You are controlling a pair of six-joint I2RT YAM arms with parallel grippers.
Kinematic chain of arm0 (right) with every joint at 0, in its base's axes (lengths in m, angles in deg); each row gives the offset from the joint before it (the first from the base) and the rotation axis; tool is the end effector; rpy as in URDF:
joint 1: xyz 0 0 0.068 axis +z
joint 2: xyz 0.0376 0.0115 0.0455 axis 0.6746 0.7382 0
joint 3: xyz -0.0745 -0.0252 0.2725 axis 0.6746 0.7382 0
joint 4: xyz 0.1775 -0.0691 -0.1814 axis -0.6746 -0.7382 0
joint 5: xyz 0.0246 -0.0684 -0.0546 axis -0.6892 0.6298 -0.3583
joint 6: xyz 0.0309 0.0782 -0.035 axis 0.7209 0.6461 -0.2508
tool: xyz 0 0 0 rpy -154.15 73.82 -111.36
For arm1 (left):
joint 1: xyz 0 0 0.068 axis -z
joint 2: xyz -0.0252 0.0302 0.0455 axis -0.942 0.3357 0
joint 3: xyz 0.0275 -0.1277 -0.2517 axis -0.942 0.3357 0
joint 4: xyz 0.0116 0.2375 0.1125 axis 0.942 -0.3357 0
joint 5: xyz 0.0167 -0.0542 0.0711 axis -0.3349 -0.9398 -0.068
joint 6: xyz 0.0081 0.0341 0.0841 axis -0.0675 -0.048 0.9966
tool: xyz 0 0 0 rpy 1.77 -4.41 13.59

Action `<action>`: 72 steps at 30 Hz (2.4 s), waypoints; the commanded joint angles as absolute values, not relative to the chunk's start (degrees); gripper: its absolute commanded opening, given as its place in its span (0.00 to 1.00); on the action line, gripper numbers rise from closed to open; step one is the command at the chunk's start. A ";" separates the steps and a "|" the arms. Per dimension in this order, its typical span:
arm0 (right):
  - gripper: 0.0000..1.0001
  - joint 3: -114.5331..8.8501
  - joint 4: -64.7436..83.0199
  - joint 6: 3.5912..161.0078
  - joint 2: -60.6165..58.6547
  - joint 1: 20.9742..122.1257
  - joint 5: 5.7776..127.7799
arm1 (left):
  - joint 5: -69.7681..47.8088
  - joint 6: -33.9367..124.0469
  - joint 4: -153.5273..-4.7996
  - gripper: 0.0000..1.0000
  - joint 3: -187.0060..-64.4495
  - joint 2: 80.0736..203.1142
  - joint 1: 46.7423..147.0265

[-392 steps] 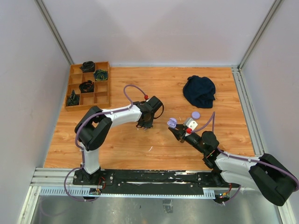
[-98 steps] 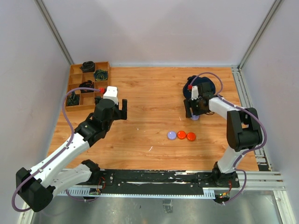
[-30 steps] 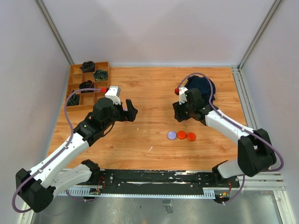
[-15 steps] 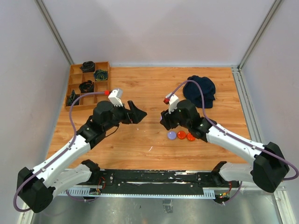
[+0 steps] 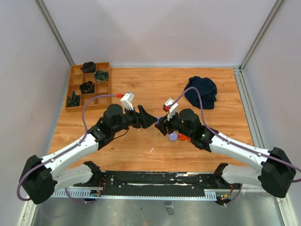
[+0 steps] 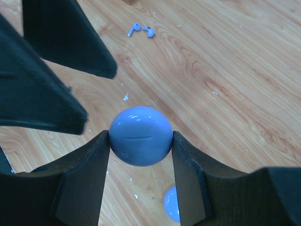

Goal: Insert the wireless bluetooth earbuds into the charging case
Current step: Pick up the charging case at the center of the board.

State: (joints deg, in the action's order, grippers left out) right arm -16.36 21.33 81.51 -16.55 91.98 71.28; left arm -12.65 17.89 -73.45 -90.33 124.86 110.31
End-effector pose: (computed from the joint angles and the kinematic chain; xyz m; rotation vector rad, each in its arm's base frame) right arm 0.1939 0.2341 0.2685 -0.7381 1.7408 0.7251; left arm 0.2041 -0.1893 0.2746 0.1530 1.9578 -1.1005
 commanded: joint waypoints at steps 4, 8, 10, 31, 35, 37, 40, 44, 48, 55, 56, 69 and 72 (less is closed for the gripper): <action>0.48 -14.84 28.30 80.41 -17.61 94.42 71.52 | -13.70 16.86 -68.17 0.75 -89.82 127.44 111.34; 0.48 -13.98 30.45 80.49 -17.98 94.85 71.43 | -13.62 16.41 -67.84 0.67 -89.26 127.74 111.34; 0.48 -13.95 30.77 80.49 -17.99 94.98 71.51 | -13.81 16.29 -67.74 0.63 -88.99 127.72 111.37; 0.49 -12.27 34.45 79.35 -18.74 95.16 70.00 | -19.83 19.94 -65.97 0.42 -89.68 130.46 111.51; 0.49 -12.09 35.23 79.12 -19.06 95.16 70.44 | -20.82 20.52 -66.05 0.37 -90.01 130.85 111.58; 0.50 -12.14 35.39 78.81 -19.02 95.16 70.10 | -21.36 20.99 -66.09 0.34 -90.05 131.05 111.61; 0.52 -12.21 35.31 78.41 -18.95 95.16 69.13 | -21.79 21.85 -66.09 0.27 -90.12 131.02 111.61; 0.58 -11.66 35.05 77.08 -19.97 95.00 68.39 | -20.96 25.48 -68.58 0.20 -91.31 129.64 111.61; 0.67 -10.36 34.67 75.55 -22.49 93.60 65.50 | -19.22 30.77 -73.51 0.16 -93.56 128.17 111.61; 0.75 -10.75 28.38 71.19 -26.51 87.69 51.94 | -20.65 38.44 -79.55 0.14 -97.21 125.69 111.61; 0.75 -10.78 27.83 70.70 -27.04 86.69 49.13 | -20.98 39.65 -80.70 0.14 -97.81 125.57 111.61; 0.73 -11.46 26.72 67.48 -28.40 83.47 31.88 | -33.53 57.56 -87.69 0.15 -101.61 122.54 111.61; 0.70 -11.83 27.52 68.26 -27.87 83.03 30.59 | -36.50 60.31 -87.86 0.15 -101.66 122.08 111.61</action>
State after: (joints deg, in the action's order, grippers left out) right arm -10.88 25.94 68.13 -28.20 84.36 35.11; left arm -29.98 53.48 -87.51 -100.06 123.64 111.14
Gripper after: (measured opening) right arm 0.716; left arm 0.295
